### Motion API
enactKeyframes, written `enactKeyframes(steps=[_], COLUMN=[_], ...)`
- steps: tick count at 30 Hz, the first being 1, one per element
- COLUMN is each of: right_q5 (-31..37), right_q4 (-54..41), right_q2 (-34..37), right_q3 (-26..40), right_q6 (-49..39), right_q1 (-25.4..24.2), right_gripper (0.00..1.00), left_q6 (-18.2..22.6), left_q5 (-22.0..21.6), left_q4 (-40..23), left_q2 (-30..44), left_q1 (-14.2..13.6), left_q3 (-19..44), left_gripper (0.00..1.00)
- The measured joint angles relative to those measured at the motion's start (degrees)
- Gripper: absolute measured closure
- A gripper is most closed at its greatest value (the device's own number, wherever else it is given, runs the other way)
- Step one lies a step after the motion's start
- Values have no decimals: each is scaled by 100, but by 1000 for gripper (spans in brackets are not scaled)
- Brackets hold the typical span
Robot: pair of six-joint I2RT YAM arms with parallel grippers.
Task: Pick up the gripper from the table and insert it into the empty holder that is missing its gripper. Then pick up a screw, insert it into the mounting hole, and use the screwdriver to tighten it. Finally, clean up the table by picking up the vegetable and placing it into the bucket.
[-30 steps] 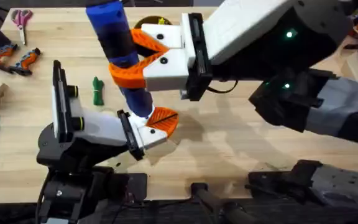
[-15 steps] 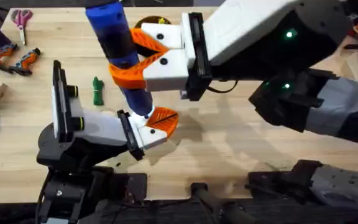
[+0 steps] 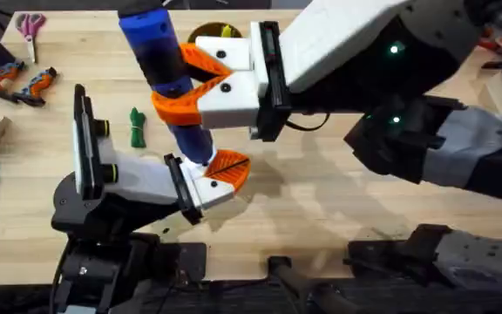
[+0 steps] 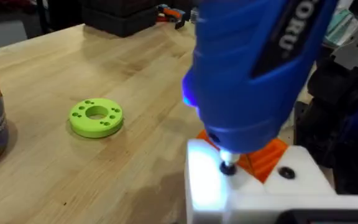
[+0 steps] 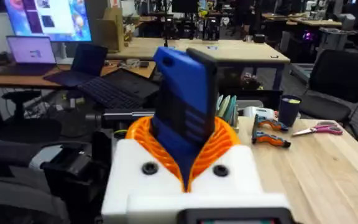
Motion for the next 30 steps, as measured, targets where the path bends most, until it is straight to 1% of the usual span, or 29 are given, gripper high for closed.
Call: enactKeyframes(steps=[11, 15, 21, 26, 28, 30], right_q5=[0, -1, -2, -51, -72, -105], right_q4=[0, 186, 223, 284, 137, -199], right_q2=[0, 1, 0, 0, 0, 0], right_q3=[0, 12, 445, 805, 831, 833], right_q6=[0, -3, -2, -4, -16, -94], right_q1=[0, 0, -2, -103, -195, -323], right_gripper=[973, 973, 973, 973, 973, 973], left_q6=[0, 0, 0, 0, 0, 0], left_q5=[0, 2, 2, 0, 0, 0], left_q4=[0, 0, 0, 0, 0, 0], left_q2=[0, 0, 0, 0, -1, 0], left_q1=[0, 0, 0, 0, 0, 0], left_q3=[0, 0, 0, 0, 0, 0], left_gripper=[995, 995, 995, 995, 995, 995])
